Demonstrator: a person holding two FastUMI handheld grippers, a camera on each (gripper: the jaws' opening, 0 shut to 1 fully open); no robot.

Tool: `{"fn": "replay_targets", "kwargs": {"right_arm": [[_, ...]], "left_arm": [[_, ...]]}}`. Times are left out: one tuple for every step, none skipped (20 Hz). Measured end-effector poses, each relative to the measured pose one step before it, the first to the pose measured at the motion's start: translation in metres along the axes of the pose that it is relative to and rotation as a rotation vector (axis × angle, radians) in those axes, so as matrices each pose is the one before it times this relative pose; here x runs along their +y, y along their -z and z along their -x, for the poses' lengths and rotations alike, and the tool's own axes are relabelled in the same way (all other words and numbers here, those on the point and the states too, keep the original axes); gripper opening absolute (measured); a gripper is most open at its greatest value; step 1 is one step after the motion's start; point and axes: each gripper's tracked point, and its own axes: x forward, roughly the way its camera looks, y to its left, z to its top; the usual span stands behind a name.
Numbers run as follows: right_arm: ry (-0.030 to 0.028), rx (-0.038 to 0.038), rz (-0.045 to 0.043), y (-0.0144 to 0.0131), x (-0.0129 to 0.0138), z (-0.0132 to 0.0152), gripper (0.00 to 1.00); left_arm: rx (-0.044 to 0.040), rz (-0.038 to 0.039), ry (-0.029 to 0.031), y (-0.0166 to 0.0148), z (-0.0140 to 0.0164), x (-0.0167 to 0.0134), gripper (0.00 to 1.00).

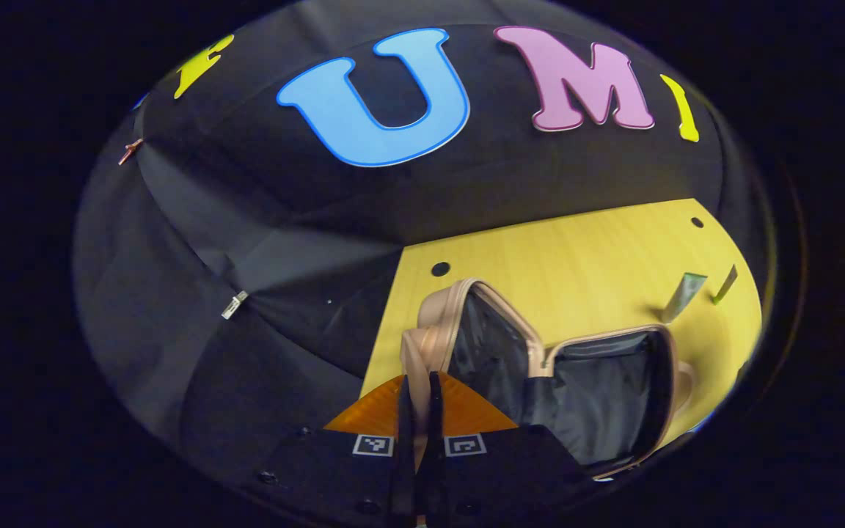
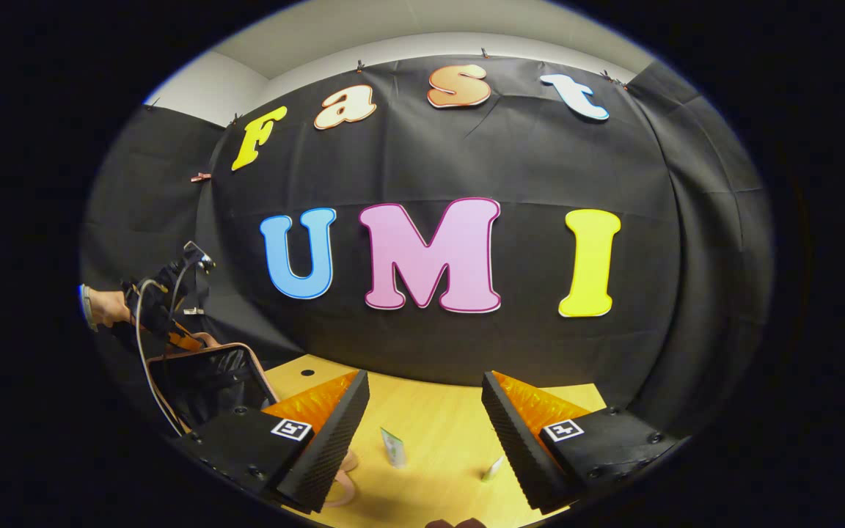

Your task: First open the suitcase, pack the skin care products into it, and then close the suitcase.

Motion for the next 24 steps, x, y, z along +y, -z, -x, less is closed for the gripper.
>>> {"fn": "replay_targets", "kwargs": {"right_arm": [[0.00528,0.00627,-0.00348,-0.00037,0.0051,-0.0023,0.98],[0.01127,0.01345,0.00553,0.00144,0.00235,-0.0017,0.98],[0.013,0.0136,0.00874,0.00285,0.00184,-0.00199,0.98],[0.01346,0.00671,0.01097,0.00083,0.0005,-0.00158,0.98],[0.01697,0.00336,0.01164,0.00018,0.00074,-0.00184,0.98],[0.02339,0.00193,0.01125,0.00058,-0.00111,-0.00236,0.98],[0.02338,0.011,0.00217,0.00329,-0.00089,-0.003,0.98],[0.02044,0.01456,-0.00499,0.0026,-0.00027,-0.002,0.98],[0.01611,0.0177,-0.01015,0.00352,0.00175,-0.00125,0.98],[0.02389,0.01013,-0.00657,0.00211,-0.00068,-0.00262,0.98],[0.021,0.007,0.00184,0.00166,-0.00087,-0.00323,0.98],[0.03141,0.00934,0.00848,0.00355,-0.00321,-0.00378,0.98],[0.03454,0.00496,0.0151,0.00306,-0.00536,-0.00372,0.98],[0.02011,0.00504,0.00405,0.00089,-0.00192,-0.00234,0.98],[0.01583,0.00611,-0.00546,0.00275,-0.00115,-0.00266,0.97],[0.01341,0.00377,-0.00686,0.00119,-0.00119,-0.00164,0.97],[0.01384,-0.00111,-0.00464,-0.00042,-0.00237,-0.00035,0.97],[0.01079,0.00198,-0.00011,0.00077,-0.00219,-0.00022,0.97],[0.01576,0.00595,0.00168,0.00291,-0.00343,-0.00052,0.97],[0.01165,-0.00127,0.00393,0.00078,-0.00336,0.00026,0.97],[0.01739,-0.00984,0.00536,-0.00165,-0.00448,0.00101,0.97],[0.01071,-0.01501,0.00496,-0.00213,-0.00434,0.0011,0.97],[0.00223,-0.01306,0.00341,-0.00152,-0.00161,0.00092,0.97],[-0.00313,0.00045,0.00351,0.00067,-0.00075,0.00172,0.97]], "left_arm": [[0.02463,0.02525,-0.00404,0.00869,-0.01905,0.01406,0.1],[0.02534,0.01642,0.00336,0.00821,-0.01956,0.01163,0.1],[0.0276,0.01422,0.0067,0.01409,-0.02217,0.00847,0.12],[0.03159,0.01314,0.01449,0.01233,-0.02029,0.00608,0.1],[0.03044,0.01451,0.01468,0.01484,-0.02076,0.00627,0.1],[0.02198,0.01625,0.016,0.01061,-0.01973,0.00587,0.1],[0.01495,0.01447,0.0193,0.01293,-0.01599,0.00558,0.1],[0.01562,0.00939,0.01793,0.01077,-0.01512,0.00379,0.1],[0.01669,0.01003,0.01335,0.01057,-0.01238,0.00207,0.1],[0.02083,0.01858,0.01738,0.00814,-0.01353,-0.00027,0.1],[0.02651,0.02666,0.01472,0.01014,-0.01187,0.00064,0.1],[0.02673,0.00857,0.00886,0.00801,-0.01059,0.0017,0.1],[0.01532,0.0012,0.01517,0.00578,-0.00783,-0.00015,0.1],[0.00391,0.00211,0.01595,0.00082,-0.00604,-0.00179,0.1],[-0.00291,-0.00186,0.01802,0.00236,-0.00407,-0.00009,0.1],[0.00029,-0.00546,0.00326,0.00248,-0.00407,0.0014,0.1],[-0.00469,-0.01487,-0.01673,0.00064,-0.00406,0.00575,0.11],[0.00457,-0.00563,-0.0102,0.00023,-0.00479,0.00539,0.14],[-0.00335,0.00612,0.02484,0.00058,-0.00212,-0.00367,0.2],[-0.02676,-0.00252,0.00072,-0.00576,0.00671,0.00193,0.29],[-0.02913,-0.00459,-0.00298,-0.00607,0.00379,0.0027,0.49],[-0.04124,0.00376,0.00573,-0.00814,0.00414,0.00201,0.69],[-0.05247,0.00776,0.03227,-0.01137,0.01429,-0.00754,0.75],[-0.0621,0.00161,0.0215,-0.0156,0.01503,-0.00986,0.86]]}}
